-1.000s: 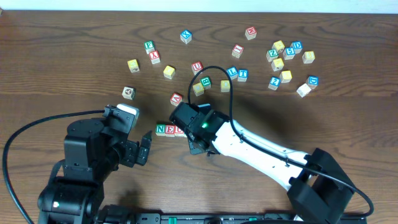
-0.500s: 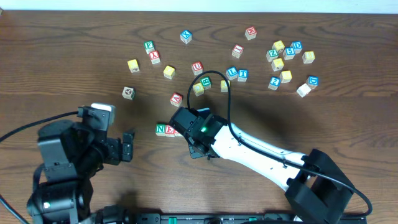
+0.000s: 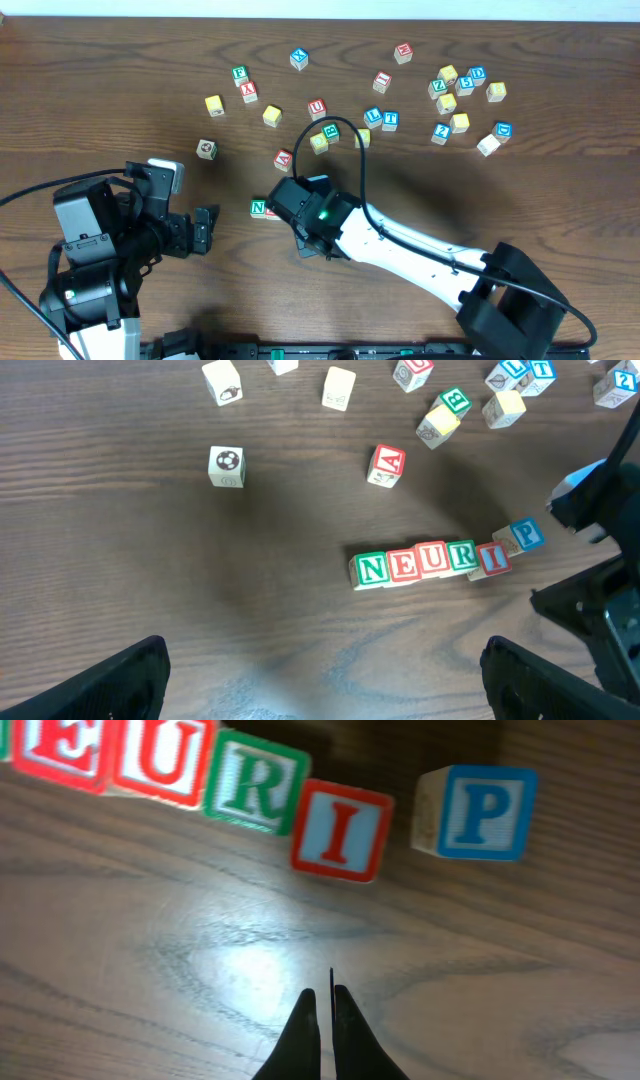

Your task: Spell out NEURIPS

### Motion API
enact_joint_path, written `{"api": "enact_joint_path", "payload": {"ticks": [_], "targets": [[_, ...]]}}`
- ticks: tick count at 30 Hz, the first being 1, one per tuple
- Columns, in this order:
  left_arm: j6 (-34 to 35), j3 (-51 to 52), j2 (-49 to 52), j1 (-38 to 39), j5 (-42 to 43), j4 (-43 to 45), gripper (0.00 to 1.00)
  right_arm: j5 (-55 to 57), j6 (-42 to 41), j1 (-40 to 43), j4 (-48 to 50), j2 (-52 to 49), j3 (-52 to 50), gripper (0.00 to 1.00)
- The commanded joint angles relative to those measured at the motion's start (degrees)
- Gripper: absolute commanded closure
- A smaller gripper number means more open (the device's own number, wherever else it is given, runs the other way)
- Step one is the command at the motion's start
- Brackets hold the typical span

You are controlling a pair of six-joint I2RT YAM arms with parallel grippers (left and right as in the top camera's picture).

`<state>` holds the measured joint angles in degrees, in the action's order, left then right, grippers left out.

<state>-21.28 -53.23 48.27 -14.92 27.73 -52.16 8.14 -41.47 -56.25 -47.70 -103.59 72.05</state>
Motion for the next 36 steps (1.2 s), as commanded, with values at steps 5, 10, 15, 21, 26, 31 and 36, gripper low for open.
{"api": "enact_joint_path", "payload": {"ticks": [5, 10, 15, 21, 26, 31, 36], "targets": [[-0.98, -1.18, -0.11, -0.33, 1.22, 0.15, 0.03, 0.61, -1.36, -0.85, 0.98, 0.63, -1.6, 0.99], [-0.98, -1.18, -0.11, -0.33, 1.2, 0.15, 0.02, 0.52, -1.4, -0.85, 2.16, -0.48, -2.78, 0.99], [-0.98, -1.18, -0.11, -0.33, 1.22, 0.15, 0.02, 0.5, -1.36, -0.85, 5.01, -0.68, -5.01, 0.99], [-0.98, -1.18, -0.11, -0.33, 1.2, 0.33, 0.02, 0.48, -1.36, -0.85, 8.57, -0.68, -7.15, 0.99], [-0.98, -1.18, -0.11, -0.33, 1.2, 0.37, 0.02, 0.28, -1.36, -0.85, 10.47, -0.68, -8.35, 0.99], [-0.98, -1.18, -0.11, -0.33, 1.2, 0.37, 0.02, 0.35, -1.36, -0.85, 10.97, -0.68, -8.37, 0.99], [-0.98, -1.18, -0.11, -0.33, 1.2, 0.37, 0.02, 0.57, -1.33, -0.85, 11.56, -0.68, -8.41, 0.99]]}}
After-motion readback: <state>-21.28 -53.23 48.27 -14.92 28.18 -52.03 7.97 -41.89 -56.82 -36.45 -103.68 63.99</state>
